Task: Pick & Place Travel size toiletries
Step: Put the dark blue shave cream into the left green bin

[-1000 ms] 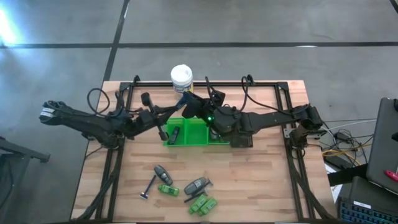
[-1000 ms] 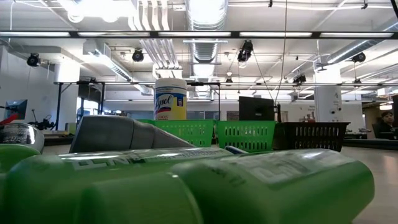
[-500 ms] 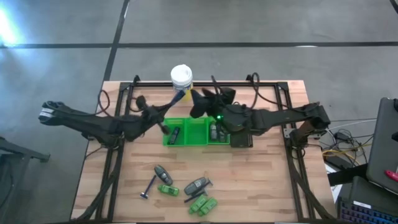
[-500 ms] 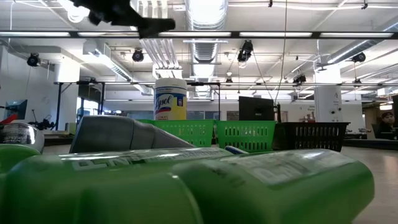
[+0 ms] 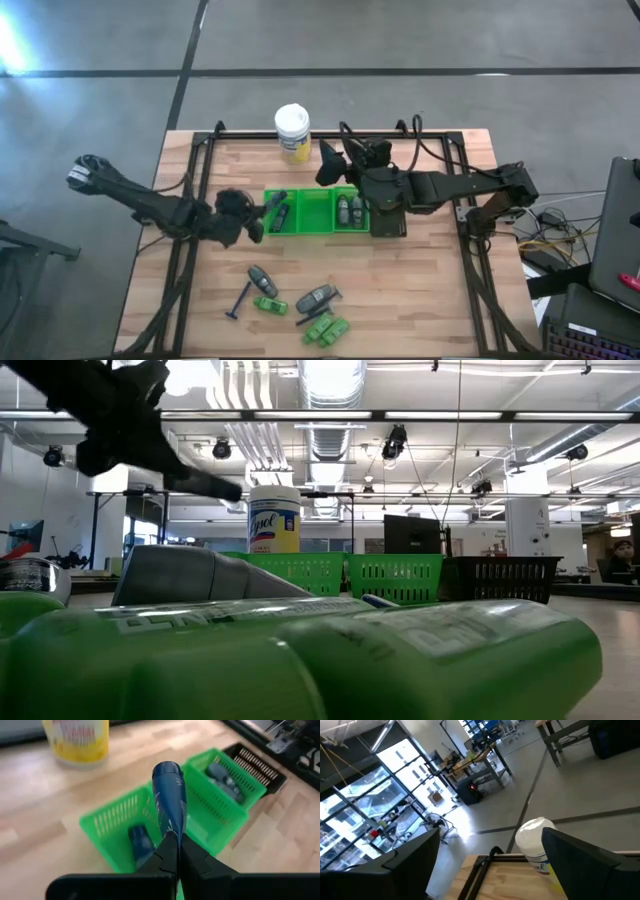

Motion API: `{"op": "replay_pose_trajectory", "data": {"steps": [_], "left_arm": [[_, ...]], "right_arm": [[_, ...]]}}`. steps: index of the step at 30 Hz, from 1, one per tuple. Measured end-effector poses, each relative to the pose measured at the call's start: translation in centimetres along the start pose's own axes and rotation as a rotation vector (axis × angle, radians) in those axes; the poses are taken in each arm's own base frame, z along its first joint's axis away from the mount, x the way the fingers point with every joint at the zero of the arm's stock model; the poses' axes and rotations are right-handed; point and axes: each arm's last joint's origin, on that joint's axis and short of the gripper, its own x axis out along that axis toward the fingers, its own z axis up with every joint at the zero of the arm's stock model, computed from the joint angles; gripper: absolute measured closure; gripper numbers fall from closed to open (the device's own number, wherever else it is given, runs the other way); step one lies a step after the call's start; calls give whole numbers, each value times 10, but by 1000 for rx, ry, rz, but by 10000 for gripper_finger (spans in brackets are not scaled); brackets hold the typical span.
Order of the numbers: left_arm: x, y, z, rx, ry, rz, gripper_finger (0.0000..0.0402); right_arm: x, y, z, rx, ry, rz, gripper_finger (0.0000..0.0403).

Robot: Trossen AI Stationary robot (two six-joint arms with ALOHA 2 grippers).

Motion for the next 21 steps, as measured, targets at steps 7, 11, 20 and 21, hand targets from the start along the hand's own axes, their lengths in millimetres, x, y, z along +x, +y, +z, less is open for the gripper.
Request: {"op": "replay_pose_trajectory", "data": {"steps": [7,11,20,21], "left_arm": [[19,17,-34,-140,6,49,397],[28,20,-42,-201,-17,7,399],[41,18,-49,-179,-17,51,389],[43,17,-50,-174,-19,50,387]], "right_arm": [[1,-2,-1,-9,5,-13,81],[1,-4,-3,0,13,-20,88],[-1,-6,-5,11,27,-31,77],[-1,-6,-5,11,27,-31,74]]}}
